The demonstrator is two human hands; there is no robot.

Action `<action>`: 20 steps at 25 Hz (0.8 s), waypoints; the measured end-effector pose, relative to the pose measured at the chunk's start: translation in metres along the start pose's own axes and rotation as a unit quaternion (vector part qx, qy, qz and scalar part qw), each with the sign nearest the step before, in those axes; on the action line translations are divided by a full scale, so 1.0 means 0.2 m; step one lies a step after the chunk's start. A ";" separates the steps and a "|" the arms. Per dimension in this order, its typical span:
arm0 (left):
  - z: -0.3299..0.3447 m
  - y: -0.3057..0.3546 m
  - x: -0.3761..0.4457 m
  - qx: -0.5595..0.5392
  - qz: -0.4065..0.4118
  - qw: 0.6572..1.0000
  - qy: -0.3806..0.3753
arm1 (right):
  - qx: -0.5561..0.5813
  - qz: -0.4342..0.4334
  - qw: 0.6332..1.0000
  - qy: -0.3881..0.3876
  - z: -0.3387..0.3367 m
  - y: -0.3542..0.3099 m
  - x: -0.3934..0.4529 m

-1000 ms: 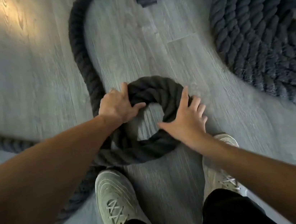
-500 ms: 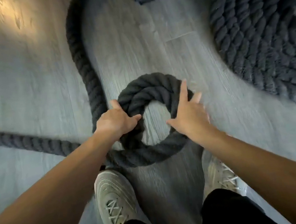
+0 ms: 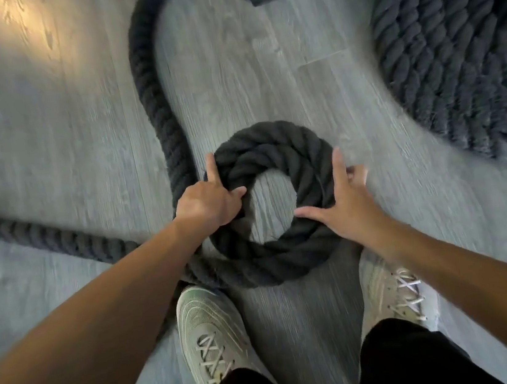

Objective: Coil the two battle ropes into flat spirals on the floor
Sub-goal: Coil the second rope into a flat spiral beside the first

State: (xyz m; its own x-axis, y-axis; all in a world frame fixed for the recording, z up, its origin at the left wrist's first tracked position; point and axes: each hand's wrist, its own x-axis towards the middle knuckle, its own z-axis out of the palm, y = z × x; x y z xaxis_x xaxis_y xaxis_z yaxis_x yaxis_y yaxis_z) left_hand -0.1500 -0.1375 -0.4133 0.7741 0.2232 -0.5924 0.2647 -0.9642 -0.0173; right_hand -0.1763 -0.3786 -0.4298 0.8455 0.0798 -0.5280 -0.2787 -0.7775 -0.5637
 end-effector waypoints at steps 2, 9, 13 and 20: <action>0.02 -0.02 -0.01 -0.037 -0.034 0.999 0.012 | -0.025 -0.043 0.999 -0.004 -0.09 -0.03 0.12; 0.18 -0.11 -0.11 -0.194 -0.017 0.978 0.069 | -0.191 -0.025 0.976 0.102 -0.11 -0.18 0.25; 0.18 -0.10 -0.13 -0.237 -0.011 0.969 0.070 | -0.243 -0.201 0.938 0.140 0.20 -0.17 -0.07; 0.13 -0.11 -0.14 -0.169 0.014 0.982 0.079 | -0.338 -0.112 0.934 0.025 0.25 -0.22 -0.06</action>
State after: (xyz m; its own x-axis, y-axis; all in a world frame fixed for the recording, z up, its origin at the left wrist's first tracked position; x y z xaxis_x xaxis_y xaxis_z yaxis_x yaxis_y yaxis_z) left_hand -0.1924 -0.1255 -0.4175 0.8561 0.2421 -0.4566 0.3973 -0.8734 0.2818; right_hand -0.1969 -0.3136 -0.4299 0.8725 0.2724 -0.4056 0.2454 -0.9622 -0.1182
